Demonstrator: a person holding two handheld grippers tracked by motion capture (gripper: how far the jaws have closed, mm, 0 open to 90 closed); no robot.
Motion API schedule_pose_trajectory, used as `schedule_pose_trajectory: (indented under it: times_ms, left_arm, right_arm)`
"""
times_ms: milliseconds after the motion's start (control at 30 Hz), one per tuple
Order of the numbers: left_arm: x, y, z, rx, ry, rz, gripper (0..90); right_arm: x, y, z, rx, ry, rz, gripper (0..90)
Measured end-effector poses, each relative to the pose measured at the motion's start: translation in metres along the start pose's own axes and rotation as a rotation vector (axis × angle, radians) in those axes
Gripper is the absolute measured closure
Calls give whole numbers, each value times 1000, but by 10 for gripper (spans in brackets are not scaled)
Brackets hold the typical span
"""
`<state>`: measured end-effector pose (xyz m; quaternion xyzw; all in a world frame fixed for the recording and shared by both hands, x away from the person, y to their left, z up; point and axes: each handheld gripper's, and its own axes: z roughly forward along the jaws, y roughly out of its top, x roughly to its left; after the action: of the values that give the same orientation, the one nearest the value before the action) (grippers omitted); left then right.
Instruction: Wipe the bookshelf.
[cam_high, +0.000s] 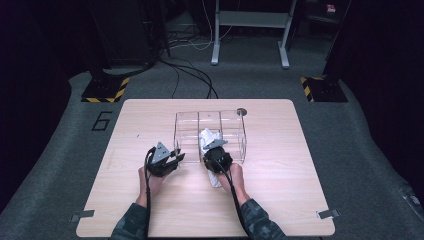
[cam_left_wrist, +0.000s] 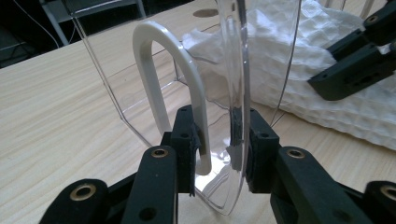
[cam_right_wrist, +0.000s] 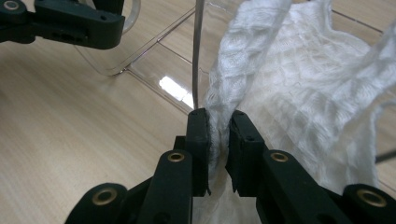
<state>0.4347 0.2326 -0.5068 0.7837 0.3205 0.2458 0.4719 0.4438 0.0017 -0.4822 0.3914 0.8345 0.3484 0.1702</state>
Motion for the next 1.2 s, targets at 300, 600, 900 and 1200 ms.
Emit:
schedule_pose_trajectory:
  times_ms: [300,600,900,1200]
  left_arm:
    - [0,0,0,5,-2,1,702]
    - [1,0,0,6,3,12,702]
    - [1,0,0,7,4,13,702]
    - [1,0,0,9,-1,11,702]
  right_arm:
    - [-4,-4,-32,-43,21,16,796]
    - [-8,19,-70,-158,-15,-16,796]
    - [-12,44,-90,-255,-86,-43,797]
    - [-19,67,-98,-365,-174,-6,797]
